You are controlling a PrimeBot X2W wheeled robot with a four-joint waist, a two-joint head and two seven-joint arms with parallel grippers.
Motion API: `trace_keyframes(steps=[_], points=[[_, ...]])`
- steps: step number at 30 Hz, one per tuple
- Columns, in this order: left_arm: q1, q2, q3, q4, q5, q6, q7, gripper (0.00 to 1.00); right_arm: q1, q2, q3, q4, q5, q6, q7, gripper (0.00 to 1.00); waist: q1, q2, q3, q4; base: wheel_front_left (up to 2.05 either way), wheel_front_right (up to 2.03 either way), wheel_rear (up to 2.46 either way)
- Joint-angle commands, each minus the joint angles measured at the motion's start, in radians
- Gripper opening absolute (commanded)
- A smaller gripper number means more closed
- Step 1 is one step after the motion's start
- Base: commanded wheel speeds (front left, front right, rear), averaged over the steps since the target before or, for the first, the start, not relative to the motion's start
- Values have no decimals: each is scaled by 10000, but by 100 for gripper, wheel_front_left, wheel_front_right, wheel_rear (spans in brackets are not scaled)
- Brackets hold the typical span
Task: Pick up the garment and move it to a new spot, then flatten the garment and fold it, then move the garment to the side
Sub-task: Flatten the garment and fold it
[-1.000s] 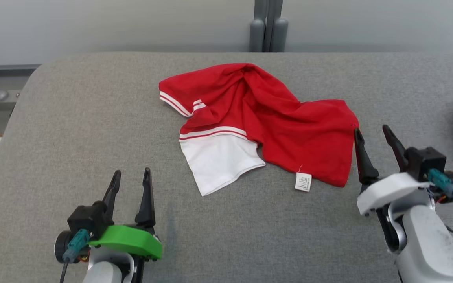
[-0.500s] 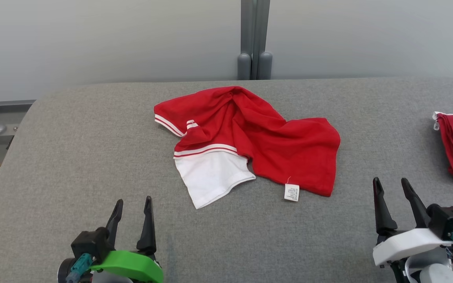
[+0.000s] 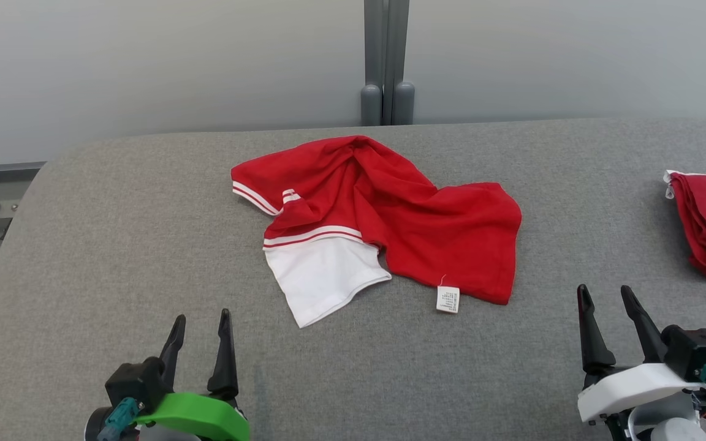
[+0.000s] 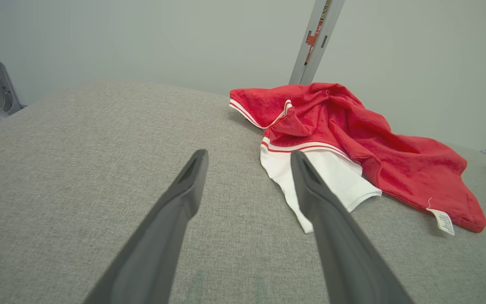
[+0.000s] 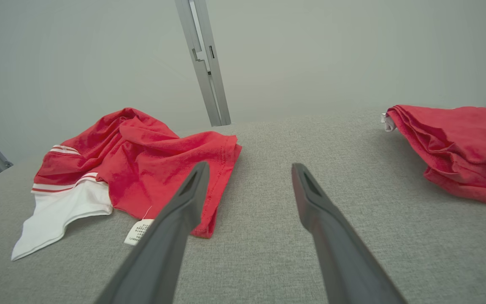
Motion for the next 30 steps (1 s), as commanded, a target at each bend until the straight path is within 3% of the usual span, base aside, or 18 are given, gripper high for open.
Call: trace_keyframes(steps=[1,19,30], points=[[69,33,26,15,29,-52,1,100,-14,-31,36,-38,4,-16,-42,100,0,-1,2,4,0,0,0],[-143,33,-198,0,0,19,1,100,-116,-30,144,-25,-127,-16,-42,100,0,-1,261,38,0,0,0],[-1625,35,-1898,1829,-931,305,744,100,-660,-32,403,66,-386,-16,-42,100,0,-1,1122,-318,0,0,0]])
